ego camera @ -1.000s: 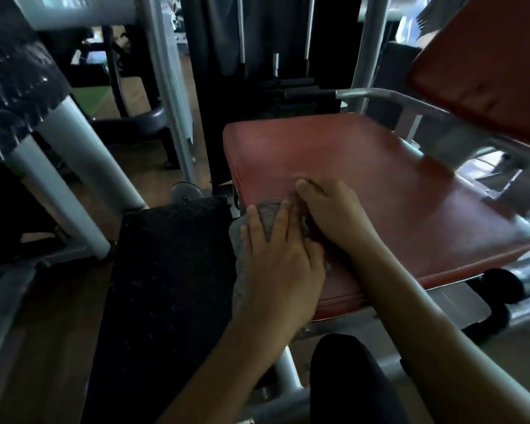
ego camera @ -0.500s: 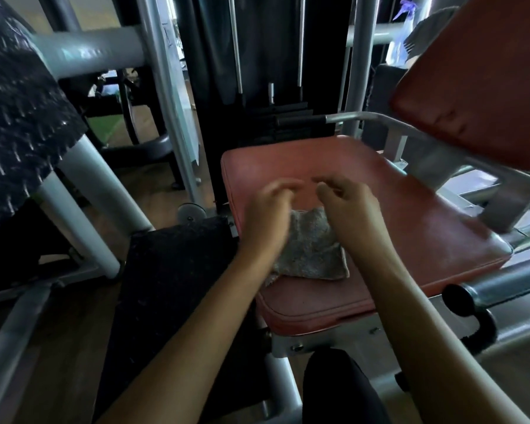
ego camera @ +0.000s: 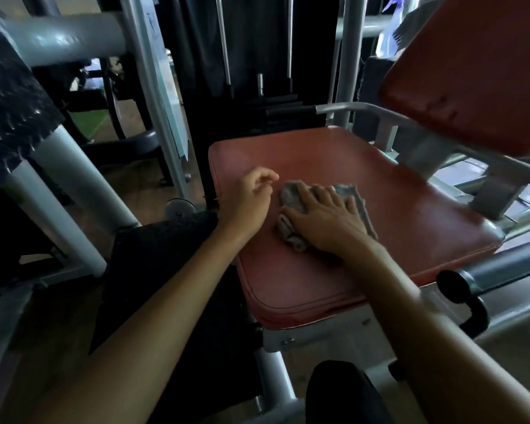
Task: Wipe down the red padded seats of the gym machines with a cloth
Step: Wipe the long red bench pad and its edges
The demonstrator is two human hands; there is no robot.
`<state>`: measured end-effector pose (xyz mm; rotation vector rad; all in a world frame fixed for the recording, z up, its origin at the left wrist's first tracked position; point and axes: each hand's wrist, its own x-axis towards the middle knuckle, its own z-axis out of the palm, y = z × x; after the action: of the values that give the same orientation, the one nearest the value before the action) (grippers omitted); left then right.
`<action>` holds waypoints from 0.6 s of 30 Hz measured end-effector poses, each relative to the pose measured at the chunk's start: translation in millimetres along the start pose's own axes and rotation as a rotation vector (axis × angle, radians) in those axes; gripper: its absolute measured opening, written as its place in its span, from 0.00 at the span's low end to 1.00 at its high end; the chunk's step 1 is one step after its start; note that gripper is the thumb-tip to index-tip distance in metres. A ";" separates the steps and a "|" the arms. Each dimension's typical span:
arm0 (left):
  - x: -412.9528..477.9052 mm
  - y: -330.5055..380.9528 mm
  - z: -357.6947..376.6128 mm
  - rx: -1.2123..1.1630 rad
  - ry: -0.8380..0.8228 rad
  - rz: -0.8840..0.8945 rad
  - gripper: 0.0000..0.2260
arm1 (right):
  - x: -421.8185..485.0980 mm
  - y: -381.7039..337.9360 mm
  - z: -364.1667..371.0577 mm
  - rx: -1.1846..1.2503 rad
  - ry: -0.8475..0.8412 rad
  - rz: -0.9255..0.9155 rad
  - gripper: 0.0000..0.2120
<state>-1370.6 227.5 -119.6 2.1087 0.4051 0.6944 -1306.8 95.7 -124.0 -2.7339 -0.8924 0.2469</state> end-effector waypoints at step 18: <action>-17.1 -5.2 12.0 0.678 -0.450 0.171 0.22 | -66.6 -16.3 18.7 0.124 0.354 0.096 0.21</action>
<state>-1377.0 214.1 -135.2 2.8768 0.2223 0.1518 -1373.4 72.1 -131.7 -2.5923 -0.6283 -0.1563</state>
